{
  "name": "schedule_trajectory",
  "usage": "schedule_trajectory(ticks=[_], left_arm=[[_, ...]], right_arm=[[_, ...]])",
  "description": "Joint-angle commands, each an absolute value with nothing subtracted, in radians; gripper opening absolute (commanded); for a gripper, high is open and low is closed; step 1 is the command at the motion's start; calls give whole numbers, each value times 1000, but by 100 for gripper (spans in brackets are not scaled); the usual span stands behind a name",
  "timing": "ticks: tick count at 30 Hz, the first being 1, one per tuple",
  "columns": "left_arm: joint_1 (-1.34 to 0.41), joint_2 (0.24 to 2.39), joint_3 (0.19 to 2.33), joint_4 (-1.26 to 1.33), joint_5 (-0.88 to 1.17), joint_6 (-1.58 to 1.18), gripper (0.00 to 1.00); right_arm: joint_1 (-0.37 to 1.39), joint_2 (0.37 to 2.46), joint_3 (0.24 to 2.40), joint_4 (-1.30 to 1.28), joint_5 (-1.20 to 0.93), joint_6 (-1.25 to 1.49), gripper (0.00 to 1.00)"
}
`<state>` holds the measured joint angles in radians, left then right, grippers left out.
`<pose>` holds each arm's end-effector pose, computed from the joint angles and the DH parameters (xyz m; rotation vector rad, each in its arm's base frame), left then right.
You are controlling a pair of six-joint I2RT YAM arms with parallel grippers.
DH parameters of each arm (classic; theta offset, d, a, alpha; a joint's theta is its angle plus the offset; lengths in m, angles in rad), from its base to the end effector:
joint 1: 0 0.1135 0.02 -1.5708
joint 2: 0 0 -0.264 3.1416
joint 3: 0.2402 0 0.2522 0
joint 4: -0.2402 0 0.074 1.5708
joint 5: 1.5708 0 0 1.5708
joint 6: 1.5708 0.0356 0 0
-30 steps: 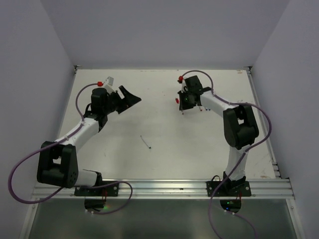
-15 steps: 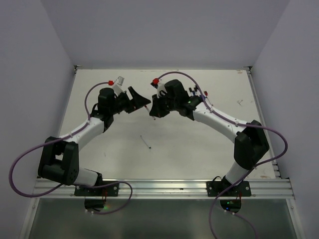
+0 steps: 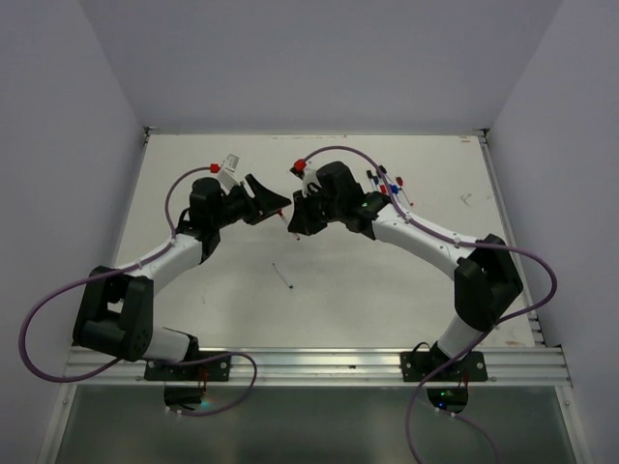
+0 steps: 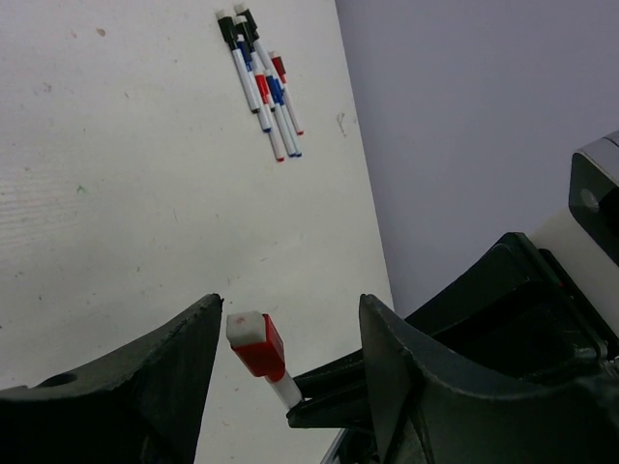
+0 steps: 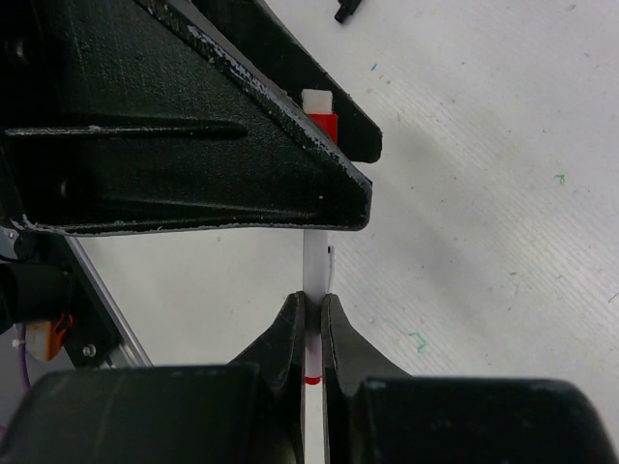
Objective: Open the pen caps
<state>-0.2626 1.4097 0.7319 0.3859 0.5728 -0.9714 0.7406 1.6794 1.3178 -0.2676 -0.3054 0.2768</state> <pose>0.2901 -0.0980 0.2373 -0.2843 2.0355 -1.3461 0.2778 0.2685 0.2819 -0.7066 2.2055 0.8827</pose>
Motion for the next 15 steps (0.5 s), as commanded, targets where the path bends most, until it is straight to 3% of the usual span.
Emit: schedule_trajectory(ticks=[1, 10, 15], left_arm=[[-267, 1384, 712, 486, 612, -1020, 61], [-268, 1405, 692, 570, 655, -1084, 43], [-268, 1413, 686, 583, 661, -1085, 24]], right_arm=[[745, 1652, 1333, -227, -304, 288, 0], [749, 1655, 1324, -219, -290, 284, 0], [749, 1651, 1315, -201, -285, 282, 0]])
